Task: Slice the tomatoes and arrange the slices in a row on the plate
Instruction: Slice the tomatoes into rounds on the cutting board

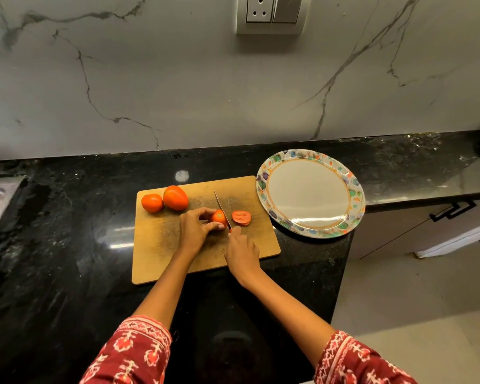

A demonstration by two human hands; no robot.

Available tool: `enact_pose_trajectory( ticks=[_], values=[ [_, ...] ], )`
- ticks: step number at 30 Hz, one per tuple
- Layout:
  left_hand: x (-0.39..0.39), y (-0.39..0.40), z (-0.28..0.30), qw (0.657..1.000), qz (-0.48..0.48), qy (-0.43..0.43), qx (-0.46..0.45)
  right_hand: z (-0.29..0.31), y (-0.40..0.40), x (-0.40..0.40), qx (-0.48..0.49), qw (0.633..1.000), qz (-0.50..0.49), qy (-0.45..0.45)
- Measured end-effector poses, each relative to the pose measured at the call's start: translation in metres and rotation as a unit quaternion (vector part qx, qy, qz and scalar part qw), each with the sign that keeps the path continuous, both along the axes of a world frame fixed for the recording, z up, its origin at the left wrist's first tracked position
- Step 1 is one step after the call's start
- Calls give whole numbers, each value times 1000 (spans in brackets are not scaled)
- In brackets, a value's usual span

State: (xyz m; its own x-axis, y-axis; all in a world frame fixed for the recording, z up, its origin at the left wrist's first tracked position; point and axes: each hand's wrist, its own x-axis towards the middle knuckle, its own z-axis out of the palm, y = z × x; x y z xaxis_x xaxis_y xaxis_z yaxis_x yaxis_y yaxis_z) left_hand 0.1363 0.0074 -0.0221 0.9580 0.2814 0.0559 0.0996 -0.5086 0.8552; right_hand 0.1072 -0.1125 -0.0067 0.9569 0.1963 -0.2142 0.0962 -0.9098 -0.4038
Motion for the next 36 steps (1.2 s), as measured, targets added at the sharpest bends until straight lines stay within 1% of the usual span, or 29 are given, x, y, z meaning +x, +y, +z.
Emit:
enact_pose_trajectory(
  ticks=[4, 10, 18, 25, 30, 36],
  values=[
    [1, -1, 0, 1000, 5, -1, -1, -6, -7, -9, -8, 1000, 4, 9],
    [-1, -1, -4, 1000, 3, -3, -5, -3, 3, 7, 16, 999, -6, 42],
    [0, 0, -6, 1000, 5, -9, -11, -9, 5, 9, -11, 999, 2, 54],
    [3, 4, -7, 1000, -5, -3, -13, -12, 4, 10, -66, 997, 33, 30],
    [3, 6, -9, 1000, -3, -2, -20, -13, -2, 3, -56, 998, 31, 26],
    [6, 10, -9, 999, -2, 12, -33, -16, -24, -15, -79, 995, 44, 31]
  ],
)
